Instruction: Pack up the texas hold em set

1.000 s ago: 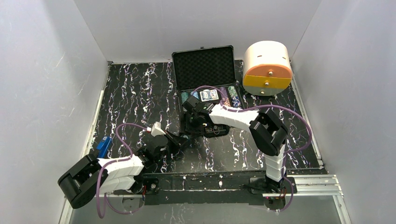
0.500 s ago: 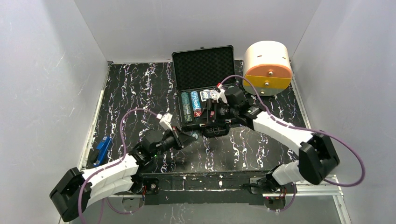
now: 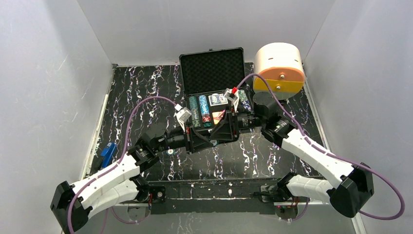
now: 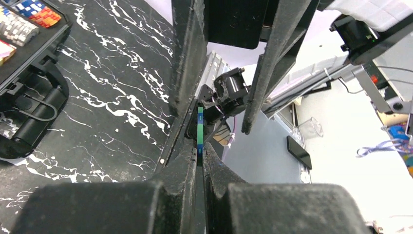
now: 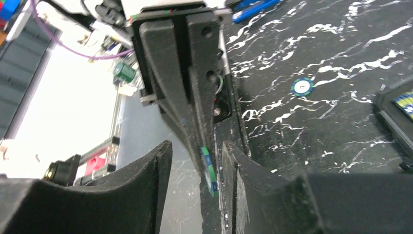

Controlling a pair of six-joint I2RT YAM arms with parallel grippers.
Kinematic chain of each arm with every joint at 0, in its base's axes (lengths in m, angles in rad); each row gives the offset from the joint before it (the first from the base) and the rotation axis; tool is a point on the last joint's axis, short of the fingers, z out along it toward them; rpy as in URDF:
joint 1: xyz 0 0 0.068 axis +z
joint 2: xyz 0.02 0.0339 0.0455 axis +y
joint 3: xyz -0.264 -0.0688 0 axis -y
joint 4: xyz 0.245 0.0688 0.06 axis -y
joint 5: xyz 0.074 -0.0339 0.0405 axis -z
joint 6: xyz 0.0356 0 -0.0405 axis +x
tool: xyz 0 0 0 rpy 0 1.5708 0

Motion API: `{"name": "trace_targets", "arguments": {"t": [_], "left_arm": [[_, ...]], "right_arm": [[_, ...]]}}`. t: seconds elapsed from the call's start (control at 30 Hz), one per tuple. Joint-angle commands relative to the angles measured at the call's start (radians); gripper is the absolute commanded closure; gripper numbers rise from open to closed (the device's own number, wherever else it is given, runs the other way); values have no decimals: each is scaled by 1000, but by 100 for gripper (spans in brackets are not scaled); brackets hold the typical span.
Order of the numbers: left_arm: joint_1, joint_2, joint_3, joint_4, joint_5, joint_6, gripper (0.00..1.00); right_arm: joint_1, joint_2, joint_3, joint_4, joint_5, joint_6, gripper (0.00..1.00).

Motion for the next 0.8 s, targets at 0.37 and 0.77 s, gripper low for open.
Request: {"name": "trace_targets", "arguments": {"t": [0.37, 0.77], "left_arm": [[4, -24, 53, -26, 120, 67, 100], [5, -24, 40, -18, 121, 77, 100]], "right_arm": [[0, -37, 26, -161, -196, -234, 39], [0, 21, 72, -121, -185, -196, 97]]}}
